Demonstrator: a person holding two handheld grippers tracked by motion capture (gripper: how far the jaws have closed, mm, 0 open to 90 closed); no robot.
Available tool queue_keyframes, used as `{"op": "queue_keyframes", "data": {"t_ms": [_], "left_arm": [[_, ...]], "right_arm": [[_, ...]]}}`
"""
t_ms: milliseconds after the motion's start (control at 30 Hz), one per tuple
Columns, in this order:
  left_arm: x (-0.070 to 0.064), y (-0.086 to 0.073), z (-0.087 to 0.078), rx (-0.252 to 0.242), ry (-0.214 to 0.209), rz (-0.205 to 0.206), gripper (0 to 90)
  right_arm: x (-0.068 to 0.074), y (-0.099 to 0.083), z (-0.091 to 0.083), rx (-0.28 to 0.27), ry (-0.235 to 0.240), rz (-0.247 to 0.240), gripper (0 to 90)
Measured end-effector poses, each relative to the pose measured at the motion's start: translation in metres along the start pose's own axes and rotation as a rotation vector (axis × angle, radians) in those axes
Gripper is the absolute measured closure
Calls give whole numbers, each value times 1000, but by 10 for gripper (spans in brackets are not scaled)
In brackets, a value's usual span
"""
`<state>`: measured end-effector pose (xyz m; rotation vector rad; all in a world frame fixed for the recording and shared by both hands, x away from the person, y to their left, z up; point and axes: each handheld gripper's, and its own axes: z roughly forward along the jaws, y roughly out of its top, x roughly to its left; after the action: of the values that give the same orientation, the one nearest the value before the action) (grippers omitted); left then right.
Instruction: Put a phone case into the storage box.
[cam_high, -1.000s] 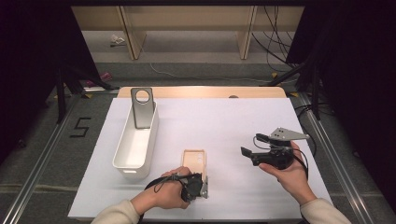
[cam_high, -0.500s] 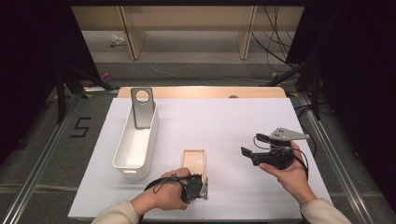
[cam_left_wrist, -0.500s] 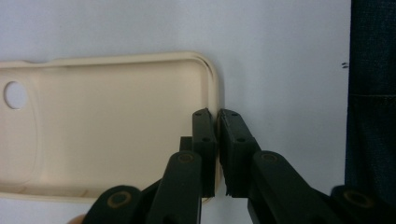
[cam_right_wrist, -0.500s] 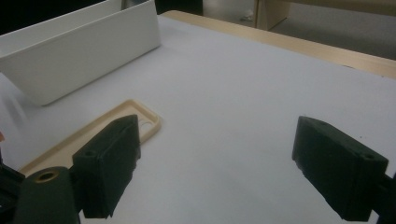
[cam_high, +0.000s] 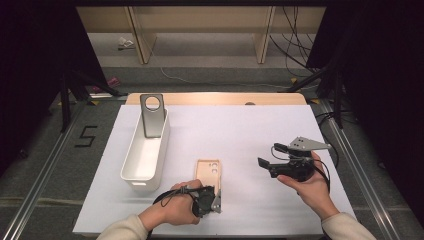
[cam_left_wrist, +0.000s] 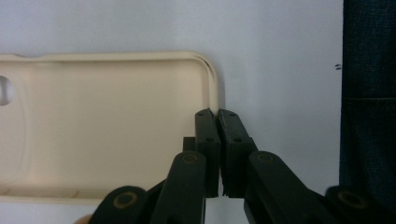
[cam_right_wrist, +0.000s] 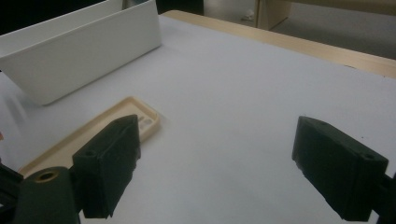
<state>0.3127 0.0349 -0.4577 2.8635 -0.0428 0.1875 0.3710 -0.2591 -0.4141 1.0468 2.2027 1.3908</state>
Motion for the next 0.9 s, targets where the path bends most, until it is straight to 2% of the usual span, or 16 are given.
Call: {"op": "queue_keyframes", "data": {"t_ms": [100,367,467,500,600,900], "left_arm": [[1,0,-3,-28,9,-2,871],[3,3,-16,-94,89,13,872],[3,3,-18,-101,103,16,873],[3,3,-18,-87,94,19,872],[4,2,-18,-87,89,22,872],[4,5,-23,-119,134,30,873]], "right_arm": [[0,0,0,3,1,1,162],[3,1,3,5,9,7,161],[4,2,5,8,13,6,162],[5,2,6,7,14,6,161],[7,2,8,13,24,6,162],[12,7,19,14,54,25,161]]}}
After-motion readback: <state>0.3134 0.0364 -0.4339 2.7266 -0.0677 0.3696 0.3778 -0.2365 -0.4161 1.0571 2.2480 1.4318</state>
